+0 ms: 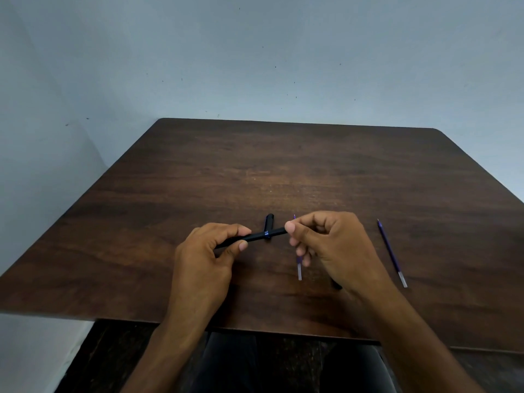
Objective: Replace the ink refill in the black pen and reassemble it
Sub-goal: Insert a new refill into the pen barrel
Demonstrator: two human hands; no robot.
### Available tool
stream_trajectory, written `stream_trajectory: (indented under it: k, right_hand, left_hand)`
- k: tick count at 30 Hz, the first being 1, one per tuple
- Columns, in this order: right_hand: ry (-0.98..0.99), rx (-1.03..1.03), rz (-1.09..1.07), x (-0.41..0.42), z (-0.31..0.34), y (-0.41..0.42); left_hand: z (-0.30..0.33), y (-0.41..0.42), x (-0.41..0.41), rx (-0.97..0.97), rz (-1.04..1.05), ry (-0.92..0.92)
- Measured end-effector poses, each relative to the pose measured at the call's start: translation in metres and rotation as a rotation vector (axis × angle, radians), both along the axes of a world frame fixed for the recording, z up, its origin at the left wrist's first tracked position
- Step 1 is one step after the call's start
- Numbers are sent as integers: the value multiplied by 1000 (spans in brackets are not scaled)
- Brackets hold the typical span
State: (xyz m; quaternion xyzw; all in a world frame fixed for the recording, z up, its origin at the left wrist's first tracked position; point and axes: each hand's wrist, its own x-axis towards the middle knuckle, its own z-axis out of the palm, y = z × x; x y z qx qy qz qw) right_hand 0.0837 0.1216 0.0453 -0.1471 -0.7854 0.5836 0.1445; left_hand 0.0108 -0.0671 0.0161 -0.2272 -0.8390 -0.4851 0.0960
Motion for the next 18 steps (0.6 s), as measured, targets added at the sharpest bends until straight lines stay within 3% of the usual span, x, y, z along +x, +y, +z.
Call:
stream_trajectory:
  k: [7,12,18]
  right_hand:
    - [-49,268,-60,-4,-1,-5]
    - [26,12,46,0,3,4]
    - [20,97,34,-1,0,5]
  left_hand:
    - [0,0,0,-6,-3,3]
    - [-1,0,-1,1,2,-8]
    - [1,0,1,-3,-5,-5]
